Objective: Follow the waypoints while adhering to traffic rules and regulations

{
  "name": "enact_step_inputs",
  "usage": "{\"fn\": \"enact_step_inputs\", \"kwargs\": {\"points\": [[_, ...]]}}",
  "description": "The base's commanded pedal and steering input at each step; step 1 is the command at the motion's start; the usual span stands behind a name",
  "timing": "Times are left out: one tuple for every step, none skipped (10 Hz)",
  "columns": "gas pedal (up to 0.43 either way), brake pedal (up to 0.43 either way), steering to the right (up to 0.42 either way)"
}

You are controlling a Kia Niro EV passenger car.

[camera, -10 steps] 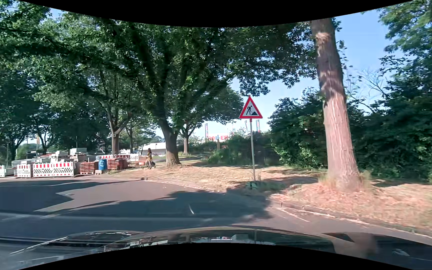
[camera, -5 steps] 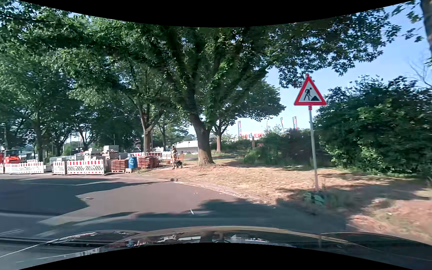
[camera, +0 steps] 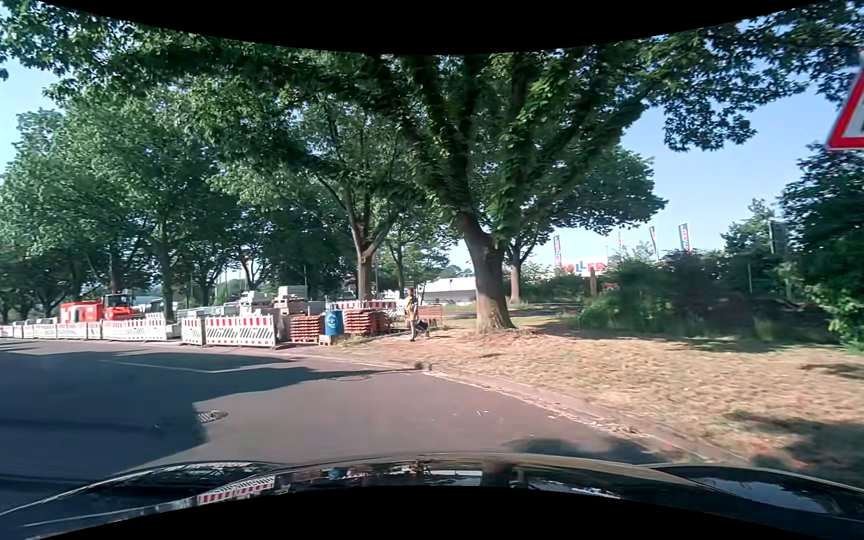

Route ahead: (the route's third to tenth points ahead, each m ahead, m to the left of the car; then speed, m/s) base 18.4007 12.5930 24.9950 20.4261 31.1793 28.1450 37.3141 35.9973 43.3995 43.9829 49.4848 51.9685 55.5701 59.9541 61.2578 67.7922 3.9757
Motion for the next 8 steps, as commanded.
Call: {"fn": "enact_step_inputs", "kwargs": {"points": [[0.11, 0.0, -0.358], [0.11, 0.0, -0.355], [0.11, 0.0, -0.354], [0.11, 0.0, -0.353], [0.11, 0.0, -0.349], [0.11, 0.0, -0.343], [0.11, 0.0, -0.342], [0.11, 0.0, -0.339]]}}
